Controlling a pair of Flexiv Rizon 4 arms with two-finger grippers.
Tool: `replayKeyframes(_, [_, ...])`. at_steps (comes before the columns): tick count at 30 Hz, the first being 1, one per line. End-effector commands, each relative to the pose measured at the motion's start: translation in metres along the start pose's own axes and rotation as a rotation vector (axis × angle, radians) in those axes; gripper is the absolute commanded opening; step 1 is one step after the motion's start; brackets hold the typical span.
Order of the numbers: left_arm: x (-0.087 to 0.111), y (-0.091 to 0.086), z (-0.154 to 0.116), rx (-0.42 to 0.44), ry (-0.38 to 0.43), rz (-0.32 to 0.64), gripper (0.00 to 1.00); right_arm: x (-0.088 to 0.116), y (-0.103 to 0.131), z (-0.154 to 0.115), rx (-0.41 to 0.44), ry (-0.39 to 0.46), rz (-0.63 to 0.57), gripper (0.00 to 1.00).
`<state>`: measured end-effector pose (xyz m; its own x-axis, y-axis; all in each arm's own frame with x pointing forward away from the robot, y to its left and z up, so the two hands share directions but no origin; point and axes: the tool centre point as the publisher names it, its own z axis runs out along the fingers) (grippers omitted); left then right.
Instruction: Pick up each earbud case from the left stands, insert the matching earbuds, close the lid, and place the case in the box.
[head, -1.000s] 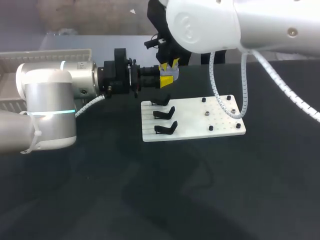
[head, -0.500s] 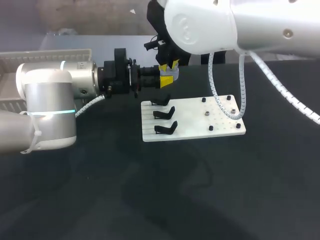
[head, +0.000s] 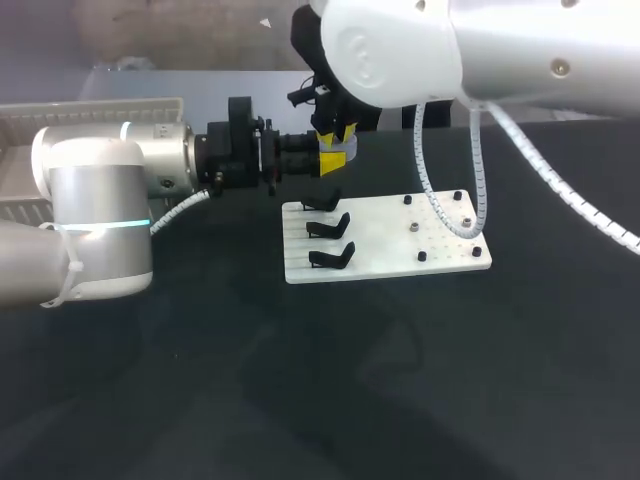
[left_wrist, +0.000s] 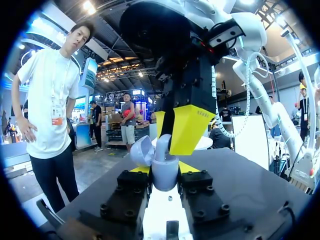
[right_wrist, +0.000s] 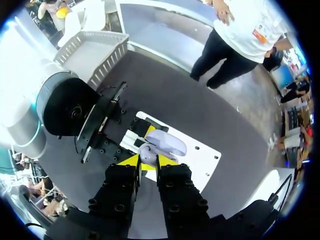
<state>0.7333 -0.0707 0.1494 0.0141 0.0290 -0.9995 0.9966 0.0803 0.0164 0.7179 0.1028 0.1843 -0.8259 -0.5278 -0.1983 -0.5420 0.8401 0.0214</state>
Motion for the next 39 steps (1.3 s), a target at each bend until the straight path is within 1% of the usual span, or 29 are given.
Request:
replayKeyframes(1, [0.0, -0.002, 0.001, -0.005, -0.004, 0.004, 0.0, -0.003, 0.001, 0.003, -0.001, 0.012, -0.004, 0.0])
replayKeyframes(12, [0.0, -0.002, 0.001, -0.005, -0.004, 0.004, 0.0, -0.001, 0.001, 0.004, 0.0, 0.02, -0.006, 0.0])
replayKeyframes(13, [0.0, -0.002, 0.001, -0.005, -0.004, 0.004, 0.0, -0.001, 0.001, 0.004, 0.0, 0.02, -0.009, 0.03])
replayKeyframes(14, [0.0, -0.002, 0.001, -0.005, -0.004, 0.004, 0.0, -0.001, 0.001, 0.003, -0.001, 0.017, -0.003, 0.12])
replayKeyframes(15, [0.0, -0.002, 0.001, -0.005, -0.004, 0.004, 0.0, -0.001, 0.001, 0.002, -0.002, 0.015, -0.004, 0.18])
replayKeyframes(16, [0.0, -0.002, 0.001, -0.005, -0.004, 0.004, 0.0, -0.001, 0.001, 0.001, -0.001, 0.012, -0.003, 0.22])
replayKeyframes(18, [0.0, -0.002, 0.001, -0.005, -0.004, 0.004, 0.0, -0.001, 0.001, 0.0, -0.003, 0.008, -0.005, 0.24])
replayKeyframes(21, [0.0, -0.002, 0.001, -0.005, -0.004, 0.004, 0.0, 0.0, 0.002, 0.0, -0.005, 0.01, -0.008, 0.33])
replayKeyframes(22, [0.0, -0.002, 0.001, -0.005, -0.004, 0.004, 0.0, 0.0, 0.002, 0.0, -0.005, 0.01, -0.008, 0.33])
replayKeyframes(23, [0.0, -0.002, 0.001, -0.005, -0.004, 0.004, 0.0, 0.0, 0.003, 0.0, -0.005, 0.009, -0.008, 0.31])
replayKeyframes(25, [0.0, -0.002, 0.001, -0.005, -0.004, 0.004, 0.0, 0.001, 0.003, -0.001, -0.008, 0.007, -0.006, 0.31])
replayKeyframes(28, [0.0, -0.002, 0.001, -0.005, -0.004, 0.004, 0.0, 0.002, 0.003, -0.002, -0.006, 0.003, -0.001, 0.29])
replayKeyframes(39, [0.0, -0.002, 0.001, -0.005, -0.004, 0.004, 0.0, 0.002, 0.002, -0.005, -0.001, -0.004, 0.01, 0.33])
